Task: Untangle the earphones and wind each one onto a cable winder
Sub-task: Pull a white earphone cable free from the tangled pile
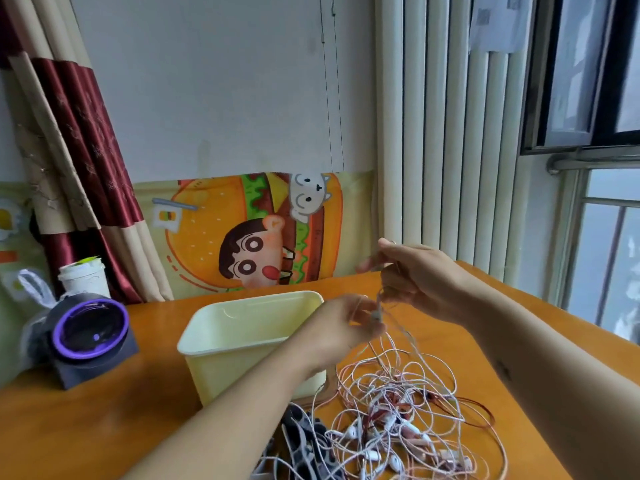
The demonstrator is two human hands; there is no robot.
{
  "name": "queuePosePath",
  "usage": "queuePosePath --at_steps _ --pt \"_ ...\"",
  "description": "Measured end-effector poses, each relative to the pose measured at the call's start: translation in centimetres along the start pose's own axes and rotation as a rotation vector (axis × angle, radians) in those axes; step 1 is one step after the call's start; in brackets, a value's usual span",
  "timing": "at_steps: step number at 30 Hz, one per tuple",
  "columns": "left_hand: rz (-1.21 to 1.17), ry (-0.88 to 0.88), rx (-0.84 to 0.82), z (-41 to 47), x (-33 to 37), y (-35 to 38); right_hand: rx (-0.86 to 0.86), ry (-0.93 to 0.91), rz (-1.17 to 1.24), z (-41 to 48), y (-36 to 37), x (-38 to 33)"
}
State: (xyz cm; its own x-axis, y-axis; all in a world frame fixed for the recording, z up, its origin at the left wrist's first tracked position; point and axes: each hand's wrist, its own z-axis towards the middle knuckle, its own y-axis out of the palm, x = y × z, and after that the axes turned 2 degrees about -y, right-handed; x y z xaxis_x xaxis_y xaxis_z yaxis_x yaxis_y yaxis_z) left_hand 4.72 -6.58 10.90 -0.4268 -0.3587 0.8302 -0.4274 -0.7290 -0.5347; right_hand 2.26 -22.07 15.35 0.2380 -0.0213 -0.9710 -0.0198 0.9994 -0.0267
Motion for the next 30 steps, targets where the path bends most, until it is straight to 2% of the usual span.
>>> queuePosePath --at_steps 4,10,15,18,20,24,27,30 --pt "-0.033 0.046 0.030 -0.2 0.7 -0.3 0.054 -0.036 0.004 -0.3 -1.1 0.1" --pt "0.001 0.016 0.027 -0.5 0.5 -2.3 0.049 -0.139 -0.425 -0.7 -1.5 0.4" --pt "0.084 0.078 0.005 -0.5 0.7 -2.5 -0.058 -0.195 -0.566 -0.6 -0.2 0.2" --pt "0.084 0.086 0.106 -0.5 1.2 -3.6 0.016 -0.186 -0.605 -0.5 -0.7 0.2" --pt "0.046 0.090 0.231 -0.4 1.9 -5.4 0.088 -0.161 -0.648 -0.6 -1.8 0.5" --pt "-0.258 0.153 0.452 -0.1 4.1 -9.8 0.150 -0.049 -0.788 -0.8 -3.9 1.9" --pt "-0.280 0.171 0.514 -0.4 5.7 -11.9 0.072 0.076 -0.899 -0.6 -4.4 3.4" --pt "-0.207 0.172 0.502 -0.9 6.3 -12.7 -0.099 0.211 -0.950 -0.5 -4.2 4.0"
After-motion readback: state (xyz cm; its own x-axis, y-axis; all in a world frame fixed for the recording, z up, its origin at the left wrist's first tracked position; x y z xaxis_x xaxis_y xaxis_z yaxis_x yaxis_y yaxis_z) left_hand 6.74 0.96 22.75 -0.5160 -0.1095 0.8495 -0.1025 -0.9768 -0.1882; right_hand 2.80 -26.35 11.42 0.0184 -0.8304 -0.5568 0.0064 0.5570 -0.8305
